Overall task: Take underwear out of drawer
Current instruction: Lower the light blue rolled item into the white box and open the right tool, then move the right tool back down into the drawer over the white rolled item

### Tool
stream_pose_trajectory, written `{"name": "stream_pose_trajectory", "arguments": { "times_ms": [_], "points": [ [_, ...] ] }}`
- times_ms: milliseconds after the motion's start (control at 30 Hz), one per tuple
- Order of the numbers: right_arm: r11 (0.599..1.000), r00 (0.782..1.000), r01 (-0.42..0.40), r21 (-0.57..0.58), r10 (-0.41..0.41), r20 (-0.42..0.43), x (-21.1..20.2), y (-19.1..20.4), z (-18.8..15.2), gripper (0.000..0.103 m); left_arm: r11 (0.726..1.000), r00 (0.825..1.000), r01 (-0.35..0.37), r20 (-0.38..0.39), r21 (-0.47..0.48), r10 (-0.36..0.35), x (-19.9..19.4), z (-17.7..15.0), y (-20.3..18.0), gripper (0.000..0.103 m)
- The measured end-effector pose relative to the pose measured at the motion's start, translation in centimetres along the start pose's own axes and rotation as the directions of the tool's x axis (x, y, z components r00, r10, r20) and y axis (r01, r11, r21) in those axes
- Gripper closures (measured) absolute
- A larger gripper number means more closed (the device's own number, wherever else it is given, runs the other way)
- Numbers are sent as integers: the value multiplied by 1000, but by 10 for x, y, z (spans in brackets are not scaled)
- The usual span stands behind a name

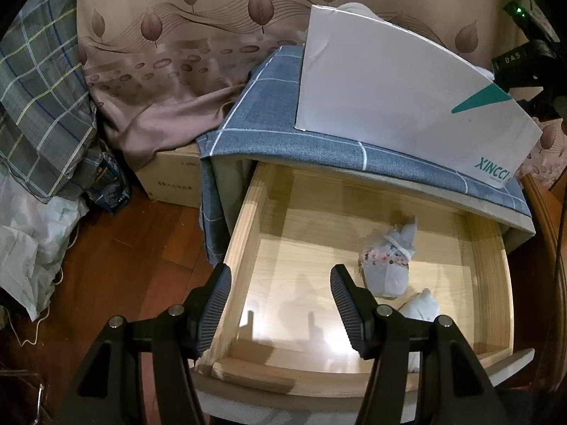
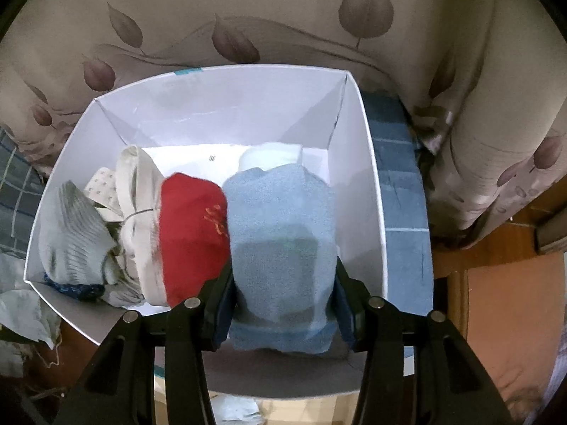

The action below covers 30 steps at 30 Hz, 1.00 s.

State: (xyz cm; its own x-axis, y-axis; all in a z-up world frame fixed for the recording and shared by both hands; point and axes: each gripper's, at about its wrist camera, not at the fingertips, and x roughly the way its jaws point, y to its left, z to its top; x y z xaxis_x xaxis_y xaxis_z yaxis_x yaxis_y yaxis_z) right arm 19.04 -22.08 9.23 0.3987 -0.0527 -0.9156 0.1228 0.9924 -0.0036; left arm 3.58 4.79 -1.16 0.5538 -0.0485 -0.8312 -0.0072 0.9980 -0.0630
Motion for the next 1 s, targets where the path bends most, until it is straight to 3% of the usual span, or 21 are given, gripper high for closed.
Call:
{"name": "stream_pose_trajectory", "arguments": {
  "times_ms": [200,367,533,767,1000],
  "points": [
    [1000,999,-19,1,19,36,-12,2,-3,43,1000,1000,-3,-2,-1,3,0,0,1,43],
    [998,995,-60,-5,60,74,-40,4,-13,41,1000,1000,-5,-7,-8,5,1,-1,5,43],
    [992,991,-120,-41,122,56,-73,10,-46,35,1000,1000,3,-11,-20,-3,0,-2,9,43],
    [986,989,-129,-106,120,-80,-69,25,-119,33,1000,1000,8,-12,-21,-8,-1,-2,10,43],
    [986,942,-146,-78,115,-315,14,39,-175,33,999,1000,14,-11,-30,-14,-1,-2,12,43]
  ]
}}
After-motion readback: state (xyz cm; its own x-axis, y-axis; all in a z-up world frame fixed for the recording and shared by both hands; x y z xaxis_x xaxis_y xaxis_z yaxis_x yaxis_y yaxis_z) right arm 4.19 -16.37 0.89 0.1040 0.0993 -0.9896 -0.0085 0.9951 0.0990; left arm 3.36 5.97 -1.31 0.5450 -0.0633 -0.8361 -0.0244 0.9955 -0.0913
